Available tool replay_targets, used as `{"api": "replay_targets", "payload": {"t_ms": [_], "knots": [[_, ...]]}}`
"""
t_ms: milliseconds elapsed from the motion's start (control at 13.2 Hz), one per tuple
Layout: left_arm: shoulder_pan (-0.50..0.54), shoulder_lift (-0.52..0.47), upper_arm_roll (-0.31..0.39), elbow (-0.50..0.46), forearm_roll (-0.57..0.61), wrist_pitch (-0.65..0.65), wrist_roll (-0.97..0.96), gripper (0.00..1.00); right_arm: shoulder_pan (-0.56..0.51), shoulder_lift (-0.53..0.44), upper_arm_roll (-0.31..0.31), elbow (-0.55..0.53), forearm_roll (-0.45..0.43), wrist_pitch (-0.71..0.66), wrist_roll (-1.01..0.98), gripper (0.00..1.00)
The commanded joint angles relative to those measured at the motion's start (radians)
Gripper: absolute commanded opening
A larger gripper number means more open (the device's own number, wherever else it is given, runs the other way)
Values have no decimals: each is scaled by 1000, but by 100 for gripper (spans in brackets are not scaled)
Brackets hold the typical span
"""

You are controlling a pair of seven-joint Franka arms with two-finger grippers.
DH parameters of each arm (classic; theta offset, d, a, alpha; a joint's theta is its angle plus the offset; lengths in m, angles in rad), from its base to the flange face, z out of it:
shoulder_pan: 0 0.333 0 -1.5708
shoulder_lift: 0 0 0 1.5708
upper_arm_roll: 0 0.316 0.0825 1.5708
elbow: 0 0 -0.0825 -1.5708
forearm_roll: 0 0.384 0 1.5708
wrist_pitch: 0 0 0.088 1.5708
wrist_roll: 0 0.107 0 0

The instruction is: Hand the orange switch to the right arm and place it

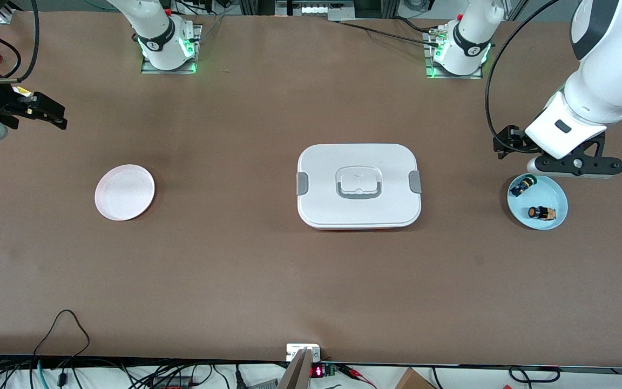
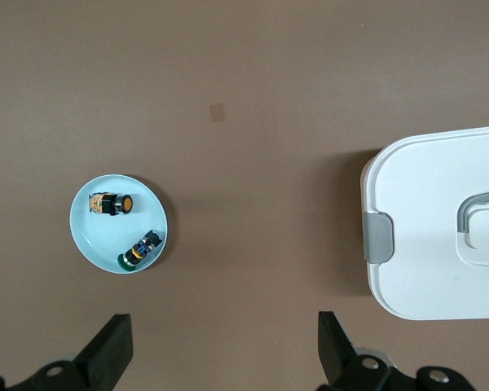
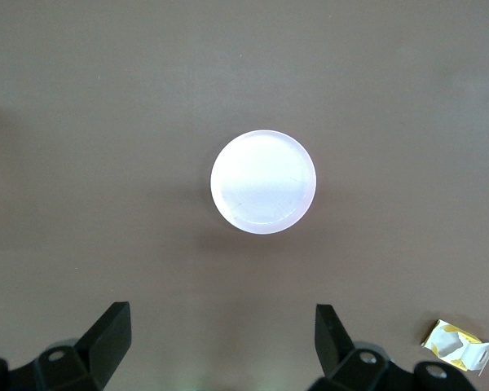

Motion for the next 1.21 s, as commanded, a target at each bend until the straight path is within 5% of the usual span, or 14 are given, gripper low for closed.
{"api": "replay_targets", "payload": {"t_ms": [0, 834, 1138], "knots": [[0, 18, -3, 27, 13, -30, -18, 100, 3, 26, 3, 16, -3, 2, -11, 100], [47, 136, 3, 14, 26, -59, -24, 100, 20, 68, 5, 13, -2, 11, 6, 100], [148, 291, 3, -29, 49, -23, -18, 100, 35, 66, 5, 13, -3, 8, 6, 100]]}}
